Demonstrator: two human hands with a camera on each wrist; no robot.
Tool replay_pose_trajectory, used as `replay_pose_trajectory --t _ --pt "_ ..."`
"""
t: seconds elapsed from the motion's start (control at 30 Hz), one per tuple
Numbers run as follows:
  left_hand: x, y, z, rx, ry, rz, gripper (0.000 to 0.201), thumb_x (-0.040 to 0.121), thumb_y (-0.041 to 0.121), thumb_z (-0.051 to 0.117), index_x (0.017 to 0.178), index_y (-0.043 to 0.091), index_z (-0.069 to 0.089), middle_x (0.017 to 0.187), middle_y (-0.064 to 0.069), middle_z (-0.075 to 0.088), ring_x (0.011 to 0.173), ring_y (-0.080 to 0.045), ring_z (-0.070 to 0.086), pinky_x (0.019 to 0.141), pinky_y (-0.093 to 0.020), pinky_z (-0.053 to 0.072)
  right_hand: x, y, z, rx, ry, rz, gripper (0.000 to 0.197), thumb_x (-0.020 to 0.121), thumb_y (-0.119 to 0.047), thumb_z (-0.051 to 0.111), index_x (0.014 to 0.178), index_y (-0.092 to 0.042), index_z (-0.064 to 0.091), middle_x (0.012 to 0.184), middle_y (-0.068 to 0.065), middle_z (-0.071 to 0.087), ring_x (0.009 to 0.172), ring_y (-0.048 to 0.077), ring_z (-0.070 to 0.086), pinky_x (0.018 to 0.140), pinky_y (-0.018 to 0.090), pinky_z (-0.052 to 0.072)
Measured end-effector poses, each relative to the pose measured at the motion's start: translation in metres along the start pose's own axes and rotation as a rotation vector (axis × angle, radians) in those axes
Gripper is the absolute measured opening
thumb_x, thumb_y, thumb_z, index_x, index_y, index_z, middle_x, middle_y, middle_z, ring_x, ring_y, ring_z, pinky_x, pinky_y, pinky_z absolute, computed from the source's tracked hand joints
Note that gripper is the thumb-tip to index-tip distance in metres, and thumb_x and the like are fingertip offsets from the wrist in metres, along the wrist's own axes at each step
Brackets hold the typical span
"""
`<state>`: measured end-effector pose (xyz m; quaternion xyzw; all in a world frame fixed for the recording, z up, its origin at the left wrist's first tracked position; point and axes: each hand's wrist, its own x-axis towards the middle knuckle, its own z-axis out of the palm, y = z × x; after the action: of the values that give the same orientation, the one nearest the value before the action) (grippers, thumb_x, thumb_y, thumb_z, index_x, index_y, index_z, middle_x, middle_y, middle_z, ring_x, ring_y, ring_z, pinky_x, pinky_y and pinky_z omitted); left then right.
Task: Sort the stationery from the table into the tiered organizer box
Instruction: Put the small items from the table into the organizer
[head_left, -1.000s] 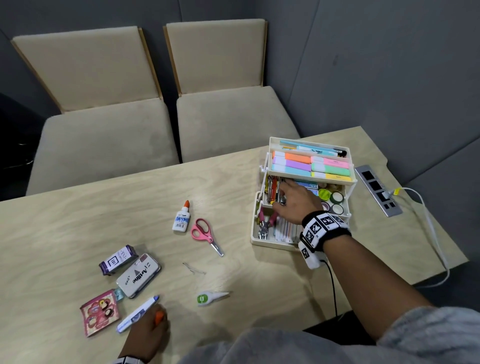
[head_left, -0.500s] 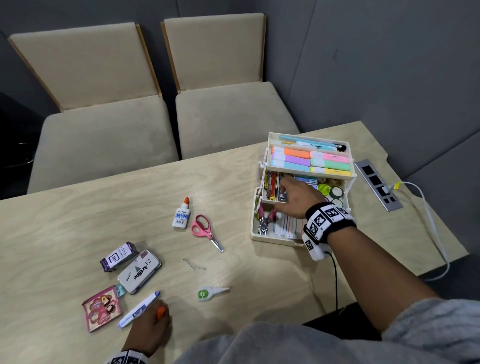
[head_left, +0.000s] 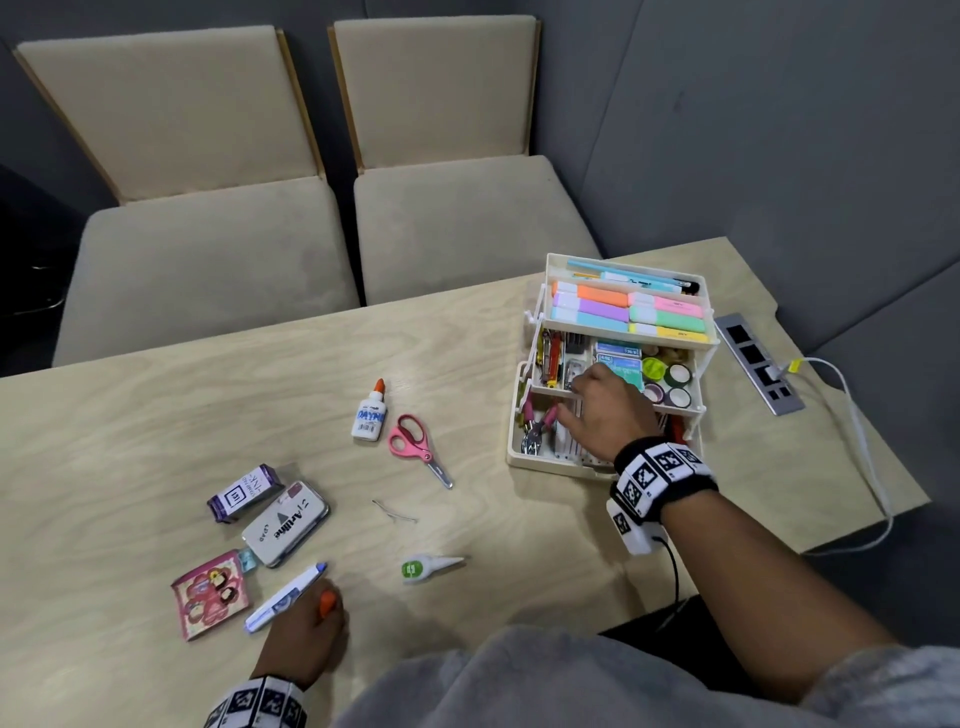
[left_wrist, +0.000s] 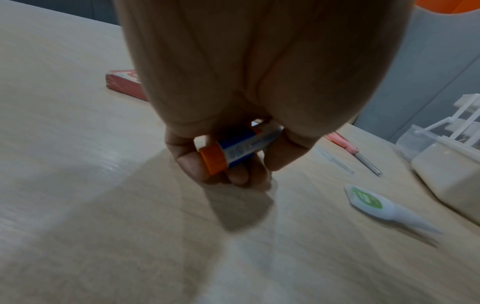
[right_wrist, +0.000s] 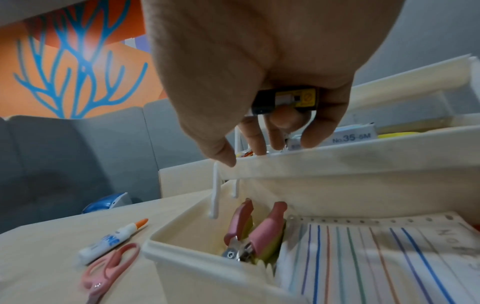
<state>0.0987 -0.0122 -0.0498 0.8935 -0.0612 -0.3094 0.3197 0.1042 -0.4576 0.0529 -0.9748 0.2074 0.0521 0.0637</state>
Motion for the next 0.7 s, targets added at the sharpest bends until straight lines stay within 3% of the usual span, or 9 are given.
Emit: replay_pose_trajectory --t 0.07,0.13,0.23,0.3,0.43,0.57,0.63,0.7 --pt "0.001 -0.001 0.001 0.016 0.007 -0.004 0.017 0.089 0.017 0.055 0.072 0.014 0.051 0.066 -0.002 0.060 0.068 -0.018 0.058 0.064 -0.031 0.042 -0.005 -0.004 0.000 -0.028 0.014 0.014 0.040 0.093 -0.050 0.053 0.107 -0.016 0.069 0.120 0.000 0.057 0.089 0.026 0.064 0.071 0.034 0.052" --pt "0.001 -0.002 0.002 0.031 0.019 -0.002 0.018 0.091 0.008 0.058 0.074 0.012 0.052 0.067 -0.003 0.060 0.068 -0.018 0.058 0.065 -0.031 0.042 -0.005 -0.006 -0.002 -0.049 -0.001 0.027 0.041 0.094 -0.049 0.051 0.103 -0.014 0.070 0.133 0.000 0.056 0.092 0.026 0.066 0.074 0.036 0.054" --pt "0.000 0.000 0.001 0.020 0.019 0.000 0.017 0.090 0.011 0.058 0.074 0.013 0.053 0.068 -0.002 0.060 0.069 -0.017 0.058 0.066 -0.032 0.043 0.001 -0.006 -0.002 -0.052 -0.040 0.041 0.039 0.093 -0.050 0.054 0.091 -0.015 0.070 0.151 -0.004 0.044 0.088 0.022 0.067 0.070 0.034 0.056" --pt "-0.001 0.001 0.000 0.009 0.023 0.001 0.014 0.087 0.017 0.058 0.074 0.014 0.053 0.068 -0.002 0.061 0.069 -0.017 0.059 0.066 -0.032 0.044 0.004 -0.005 -0.001 -0.052 -0.055 0.032 0.040 0.092 -0.051 0.055 0.090 -0.014 0.069 0.154 -0.004 0.040 0.087 0.023 0.066 0.069 0.034 0.055" --pt "-0.001 0.001 0.000 0.018 0.033 -0.017 0.016 0.088 0.007 0.060 0.075 0.013 0.054 0.068 -0.002 0.062 0.070 -0.018 0.059 0.066 -0.031 0.044 0.006 0.001 0.005 -0.039 -0.045 0.054 0.042 0.089 -0.055 0.055 0.081 -0.014 0.066 0.156 -0.006 0.037 0.086 0.024 0.067 0.068 0.037 0.057" --pt "0.000 0.001 0.000 0.027 0.039 -0.027 0.015 0.087 0.008 0.063 0.076 0.015 0.056 0.070 -0.002 0.063 0.071 -0.017 0.060 0.065 -0.030 0.042 0.005 -0.002 0.014 0.097 0.043 0.011 0.043 0.085 -0.050 0.049 0.109 -0.016 0.059 0.140 0.001 0.047 0.099 0.030 0.065 0.074 0.042 0.057" --pt "0.001 0.000 0.000 0.027 0.035 -0.033 0.014 0.086 0.008 0.065 0.078 0.017 0.057 0.072 -0.001 0.064 0.072 -0.017 0.060 0.065 -0.030 0.042 0.005 -0.005 0.012 0.078 0.029 -0.010 0.044 0.089 -0.044 0.058 0.123 -0.016 0.058 0.153 0.000 0.041 0.107 0.030 0.063 0.077 0.041 0.057" --pt "0.001 0.000 0.000 0.030 0.028 -0.038 0.013 0.086 0.009 0.065 0.079 0.017 0.057 0.073 -0.001 0.064 0.073 -0.017 0.060 0.065 -0.030 0.042 0.005 -0.007 0.007 0.014 -0.010 0.009 0.045 0.092 -0.044 0.057 0.128 -0.018 0.057 0.160 -0.004 0.032 0.110 0.028 0.064 0.075 0.037 0.056"
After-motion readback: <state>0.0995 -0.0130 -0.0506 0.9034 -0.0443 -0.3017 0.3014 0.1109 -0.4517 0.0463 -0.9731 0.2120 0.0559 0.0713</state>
